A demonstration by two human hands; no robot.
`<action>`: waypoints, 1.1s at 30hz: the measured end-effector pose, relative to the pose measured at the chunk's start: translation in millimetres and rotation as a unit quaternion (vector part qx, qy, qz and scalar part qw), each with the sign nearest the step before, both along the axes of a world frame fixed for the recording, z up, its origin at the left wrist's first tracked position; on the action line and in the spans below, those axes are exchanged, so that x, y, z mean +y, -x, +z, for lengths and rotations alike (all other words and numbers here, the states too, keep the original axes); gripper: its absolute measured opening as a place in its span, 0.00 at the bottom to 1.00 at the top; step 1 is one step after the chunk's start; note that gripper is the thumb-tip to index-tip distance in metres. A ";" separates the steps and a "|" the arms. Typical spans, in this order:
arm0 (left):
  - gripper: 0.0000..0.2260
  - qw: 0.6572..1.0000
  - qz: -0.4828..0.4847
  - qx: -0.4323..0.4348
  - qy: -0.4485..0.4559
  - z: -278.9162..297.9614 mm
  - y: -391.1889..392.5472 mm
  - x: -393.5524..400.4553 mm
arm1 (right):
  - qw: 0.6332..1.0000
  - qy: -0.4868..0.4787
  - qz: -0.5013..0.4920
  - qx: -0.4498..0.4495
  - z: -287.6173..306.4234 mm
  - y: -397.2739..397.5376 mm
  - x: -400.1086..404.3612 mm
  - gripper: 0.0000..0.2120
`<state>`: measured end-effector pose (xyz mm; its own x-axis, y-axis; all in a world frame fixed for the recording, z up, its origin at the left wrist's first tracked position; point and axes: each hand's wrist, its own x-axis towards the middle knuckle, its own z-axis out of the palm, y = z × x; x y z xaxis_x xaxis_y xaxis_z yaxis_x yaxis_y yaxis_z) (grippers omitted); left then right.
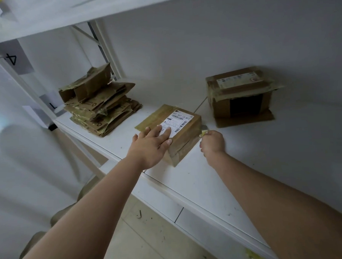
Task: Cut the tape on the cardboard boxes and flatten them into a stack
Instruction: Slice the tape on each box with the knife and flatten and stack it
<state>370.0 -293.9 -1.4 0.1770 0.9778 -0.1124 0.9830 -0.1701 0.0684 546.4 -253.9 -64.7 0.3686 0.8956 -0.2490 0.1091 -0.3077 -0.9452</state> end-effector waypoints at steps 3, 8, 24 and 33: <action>0.22 1.000 -0.004 -0.001 0.008 -1.1 0.4 2.4 | 0.999 0.009 0.003 0.046 9.4 2.5 -13.0 0.10; 0.22 1.000 -0.007 -0.006 0.001 -2.9 2.0 6.0 | 0.997 0.017 0.014 0.070 19.2 8.9 -32.0 0.13; 0.23 1.000 -0.010 0.003 0.000 3.4 -0.1 1.7 | 0.985 0.062 0.159 0.038 27.8 42.1 -82.3 0.10; 0.28 1.000 -0.021 -0.012 0.002 1.8 1.3 7.3 | 0.979 0.066 0.185 0.043 30.0 40.5 -102.8 0.11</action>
